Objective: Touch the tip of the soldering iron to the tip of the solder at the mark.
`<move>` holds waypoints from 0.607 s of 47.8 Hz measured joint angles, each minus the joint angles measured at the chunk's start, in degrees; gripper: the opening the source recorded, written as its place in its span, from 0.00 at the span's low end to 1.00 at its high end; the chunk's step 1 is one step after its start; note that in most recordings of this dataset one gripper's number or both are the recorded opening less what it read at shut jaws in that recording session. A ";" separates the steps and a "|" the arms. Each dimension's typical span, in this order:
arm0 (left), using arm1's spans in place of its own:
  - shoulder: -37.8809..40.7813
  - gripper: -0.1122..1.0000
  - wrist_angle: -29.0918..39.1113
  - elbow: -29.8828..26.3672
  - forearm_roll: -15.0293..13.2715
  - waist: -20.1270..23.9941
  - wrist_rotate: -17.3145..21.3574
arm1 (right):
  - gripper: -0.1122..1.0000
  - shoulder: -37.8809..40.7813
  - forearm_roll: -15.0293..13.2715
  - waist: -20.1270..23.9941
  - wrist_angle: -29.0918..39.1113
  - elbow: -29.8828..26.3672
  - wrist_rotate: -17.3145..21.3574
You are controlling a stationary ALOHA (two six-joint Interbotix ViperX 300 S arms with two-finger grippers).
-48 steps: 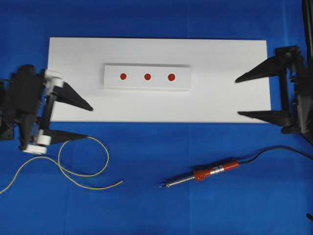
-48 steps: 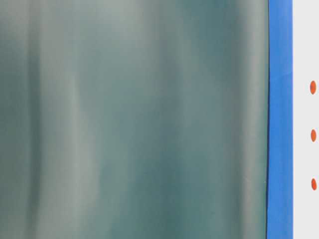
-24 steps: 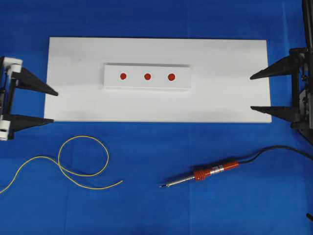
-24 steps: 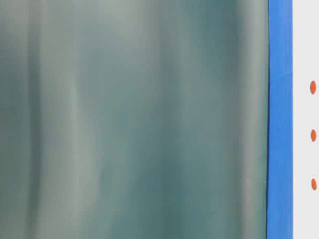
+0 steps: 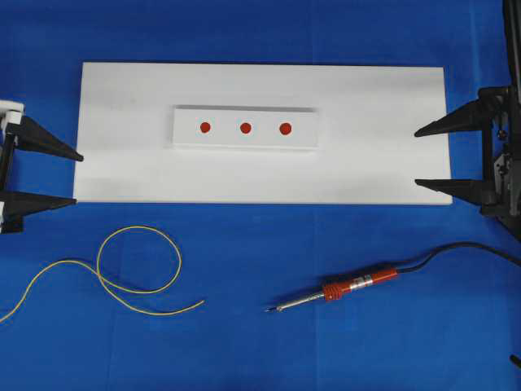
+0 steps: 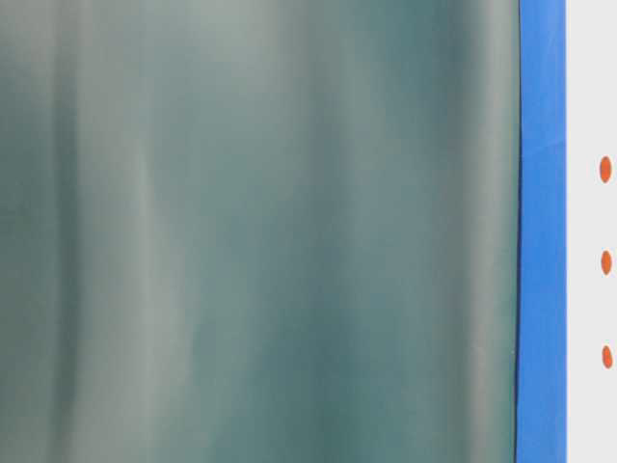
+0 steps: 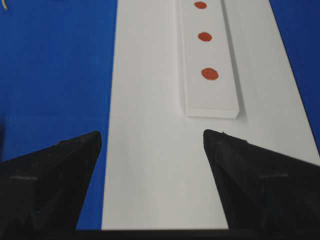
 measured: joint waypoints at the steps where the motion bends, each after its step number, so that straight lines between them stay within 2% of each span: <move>1: 0.00 0.73 0.00 0.00 0.00 0.00 0.00 | 0.78 0.00 0.00 0.00 0.00 0.00 0.00; 29: -0.62 0.73 0.18 0.00 -0.09 0.09 0.00 | 0.76 0.18 0.00 0.00 0.00 -0.09 0.00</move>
